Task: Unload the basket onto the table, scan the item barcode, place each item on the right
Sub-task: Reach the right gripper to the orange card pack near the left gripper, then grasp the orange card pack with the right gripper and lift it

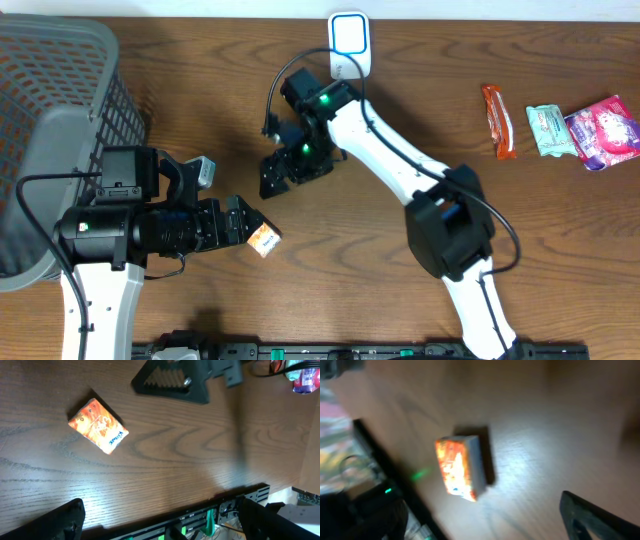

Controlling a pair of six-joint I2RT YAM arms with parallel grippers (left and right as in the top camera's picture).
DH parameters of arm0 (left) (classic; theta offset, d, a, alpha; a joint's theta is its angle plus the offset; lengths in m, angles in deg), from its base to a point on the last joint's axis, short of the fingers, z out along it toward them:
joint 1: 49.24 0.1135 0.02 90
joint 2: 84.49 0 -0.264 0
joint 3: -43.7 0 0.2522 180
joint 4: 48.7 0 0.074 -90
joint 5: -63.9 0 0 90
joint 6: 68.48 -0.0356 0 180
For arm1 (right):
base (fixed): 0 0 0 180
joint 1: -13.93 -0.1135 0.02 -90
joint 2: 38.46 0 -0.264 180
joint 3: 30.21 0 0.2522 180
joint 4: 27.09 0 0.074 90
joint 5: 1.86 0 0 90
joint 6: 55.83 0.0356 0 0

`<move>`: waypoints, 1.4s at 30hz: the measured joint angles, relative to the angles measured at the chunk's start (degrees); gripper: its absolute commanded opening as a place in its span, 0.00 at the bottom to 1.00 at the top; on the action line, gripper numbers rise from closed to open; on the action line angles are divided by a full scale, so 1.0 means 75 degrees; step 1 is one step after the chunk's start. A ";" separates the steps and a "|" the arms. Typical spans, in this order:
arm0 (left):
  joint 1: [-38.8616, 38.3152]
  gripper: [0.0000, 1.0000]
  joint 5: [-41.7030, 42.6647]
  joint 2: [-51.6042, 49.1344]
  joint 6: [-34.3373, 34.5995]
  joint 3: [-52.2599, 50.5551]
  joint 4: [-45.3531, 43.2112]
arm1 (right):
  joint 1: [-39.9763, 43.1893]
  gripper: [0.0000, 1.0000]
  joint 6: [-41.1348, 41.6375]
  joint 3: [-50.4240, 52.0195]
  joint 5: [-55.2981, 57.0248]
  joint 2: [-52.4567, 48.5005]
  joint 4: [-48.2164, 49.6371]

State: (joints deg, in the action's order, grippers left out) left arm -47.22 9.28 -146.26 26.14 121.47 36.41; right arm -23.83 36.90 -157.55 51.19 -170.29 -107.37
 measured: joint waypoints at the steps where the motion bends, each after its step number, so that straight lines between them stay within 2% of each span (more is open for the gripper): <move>1: 0.0000 0.98 0.0000 0.0000 0.0000 0.0000 0.0000 | -0.0006 0.87 -0.0125 0.0017 -0.0332 -0.0169 -0.0079; 4: 0.0000 0.98 0.0003 0.0000 0.0000 0.0000 0.0000 | -0.0044 0.87 -0.0408 0.0064 -0.0912 -0.0551 -0.0329; 6: 0.0000 0.98 0.0003 0.0000 0.0000 0.0000 -0.0003 | -0.0085 0.83 -0.0542 0.0114 -0.1110 -0.0749 -0.0399; 8: 0.0000 0.98 0.0000 0.0000 0.0000 0.0000 -0.0003 | -0.0140 0.77 -0.0644 0.0122 -0.1247 -0.0877 -0.0376; 11: 0.0000 0.98 0.0000 0.0000 0.0000 0.0000 -0.0003 | -0.0227 0.60 -0.0740 0.0122 -0.1361 -0.0962 -0.0367; 15: 0.0000 0.98 0.0000 0.0000 0.0000 0.0000 -0.0003 | -0.0385 0.56 -0.0822 0.0125 -0.1419 -0.0997 -0.0283; 21: 0.0000 0.98 0.0000 0.0000 0.0000 0.0000 -0.0003 | -0.0726 0.55 -0.0682 0.0309 -0.1131 -0.0997 0.0160; 25: 0.0000 0.98 0.0000 0.0000 0.0000 0.0000 0.0000 | -0.0857 0.48 -0.0344 0.0746 -0.1169 -0.0997 0.0720; 26: 0.0000 0.98 0.0000 0.0000 0.0000 0.0000 -0.0006 | -0.0866 0.43 -0.0251 0.0839 -0.1195 -0.0973 0.0863; 29: 0.0000 0.98 0.0000 0.0000 0.0000 0.0000 -0.0003 | -0.0866 0.16 -0.0111 0.1020 -0.1282 -0.0968 0.1119; 32: 0.0000 0.98 0.0003 0.0000 0.0000 0.0000 -0.0003 | -0.0866 0.02 -0.0003 0.1151 -0.1247 -0.0973 0.1172; 39: 0.0000 0.98 0.0000 0.0000 0.0000 0.0000 -0.0003 | -0.0799 0.01 0.0038 0.1084 -0.1221 -0.0973 0.1102; 42: 0.0000 0.98 0.0003 0.0000 0.0000 0.0000 -0.0003 | -0.0670 0.01 0.0035 0.0682 -0.0697 -0.0976 0.0766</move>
State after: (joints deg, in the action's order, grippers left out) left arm -47.22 9.30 -146.26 26.14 121.47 36.39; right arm -28.85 37.16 -152.44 45.97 -177.62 -101.62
